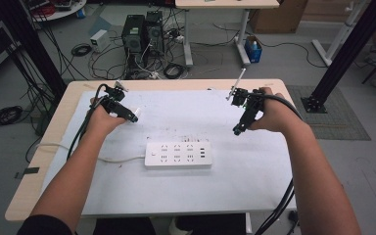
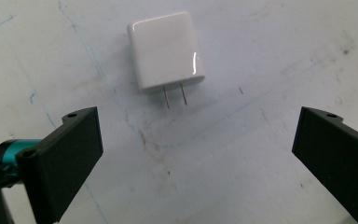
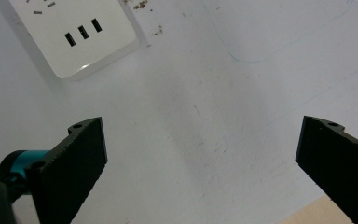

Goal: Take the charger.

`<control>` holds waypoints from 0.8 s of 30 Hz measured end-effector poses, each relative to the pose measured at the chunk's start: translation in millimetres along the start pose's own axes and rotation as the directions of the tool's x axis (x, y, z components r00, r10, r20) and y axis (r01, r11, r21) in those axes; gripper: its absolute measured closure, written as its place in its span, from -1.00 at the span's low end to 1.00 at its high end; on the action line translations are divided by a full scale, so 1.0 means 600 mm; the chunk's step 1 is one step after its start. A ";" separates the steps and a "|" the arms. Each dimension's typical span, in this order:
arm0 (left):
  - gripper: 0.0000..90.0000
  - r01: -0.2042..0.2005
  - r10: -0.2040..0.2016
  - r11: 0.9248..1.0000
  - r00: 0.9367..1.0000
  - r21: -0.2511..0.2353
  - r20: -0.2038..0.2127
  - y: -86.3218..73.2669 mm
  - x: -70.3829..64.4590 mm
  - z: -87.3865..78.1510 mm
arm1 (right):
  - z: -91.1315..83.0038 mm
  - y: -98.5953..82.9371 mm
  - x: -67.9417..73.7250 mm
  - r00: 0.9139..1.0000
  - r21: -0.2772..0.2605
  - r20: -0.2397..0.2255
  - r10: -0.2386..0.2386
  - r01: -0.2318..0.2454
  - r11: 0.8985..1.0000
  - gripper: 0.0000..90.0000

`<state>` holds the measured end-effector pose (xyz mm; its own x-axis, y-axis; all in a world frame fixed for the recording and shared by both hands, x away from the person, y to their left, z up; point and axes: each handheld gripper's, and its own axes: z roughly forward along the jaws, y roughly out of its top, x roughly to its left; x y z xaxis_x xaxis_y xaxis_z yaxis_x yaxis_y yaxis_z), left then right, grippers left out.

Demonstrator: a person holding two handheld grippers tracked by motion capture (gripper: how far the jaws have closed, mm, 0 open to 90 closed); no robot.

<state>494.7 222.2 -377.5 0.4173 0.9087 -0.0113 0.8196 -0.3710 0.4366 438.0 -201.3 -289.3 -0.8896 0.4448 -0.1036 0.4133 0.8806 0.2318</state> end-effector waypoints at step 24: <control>-0.74 0.075 -0.077 0.997 0.996 -0.029 -0.046 0.022 0.007 0.081 | 0.004 -0.008 -0.010 0.999 0.002 0.030 0.029 -0.029 1.000 -0.97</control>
<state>526.3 212.0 -415.5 0.3351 0.9422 -0.0037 0.8369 -0.2958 0.4605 441.7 -207.6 -292.0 -0.8710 0.4749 -0.1253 0.4396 0.8676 0.2325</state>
